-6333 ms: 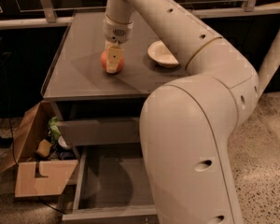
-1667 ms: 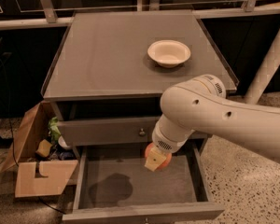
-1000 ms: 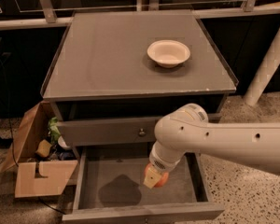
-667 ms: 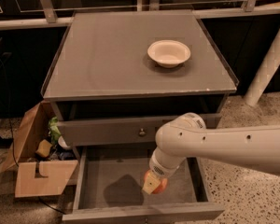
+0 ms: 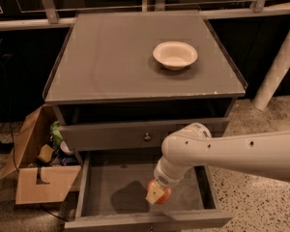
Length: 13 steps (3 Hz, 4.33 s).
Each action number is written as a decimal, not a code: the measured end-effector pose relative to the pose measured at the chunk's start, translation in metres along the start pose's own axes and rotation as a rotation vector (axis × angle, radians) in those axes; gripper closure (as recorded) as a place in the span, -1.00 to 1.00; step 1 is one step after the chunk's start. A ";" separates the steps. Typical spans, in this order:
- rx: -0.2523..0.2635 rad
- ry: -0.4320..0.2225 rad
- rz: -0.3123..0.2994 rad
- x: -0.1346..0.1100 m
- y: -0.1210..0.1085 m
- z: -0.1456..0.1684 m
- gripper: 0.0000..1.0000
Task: Place apple into middle drawer
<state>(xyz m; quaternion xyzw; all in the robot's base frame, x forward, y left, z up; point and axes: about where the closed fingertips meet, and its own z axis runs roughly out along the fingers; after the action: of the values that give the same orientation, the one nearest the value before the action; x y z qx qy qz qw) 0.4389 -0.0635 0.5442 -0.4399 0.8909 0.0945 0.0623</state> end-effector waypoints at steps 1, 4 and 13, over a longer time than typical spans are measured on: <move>-0.013 -0.014 0.065 0.003 -0.007 0.046 1.00; -0.009 -0.042 0.165 -0.005 -0.019 0.095 1.00; 0.010 -0.090 0.390 -0.004 -0.064 0.170 -0.93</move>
Offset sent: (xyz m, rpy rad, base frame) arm 0.0267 0.0142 -0.1263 0.0447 0.0386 -0.1920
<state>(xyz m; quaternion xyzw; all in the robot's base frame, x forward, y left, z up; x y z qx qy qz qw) 0.4972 -0.0600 0.3717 -0.2542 0.9559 0.1202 0.0849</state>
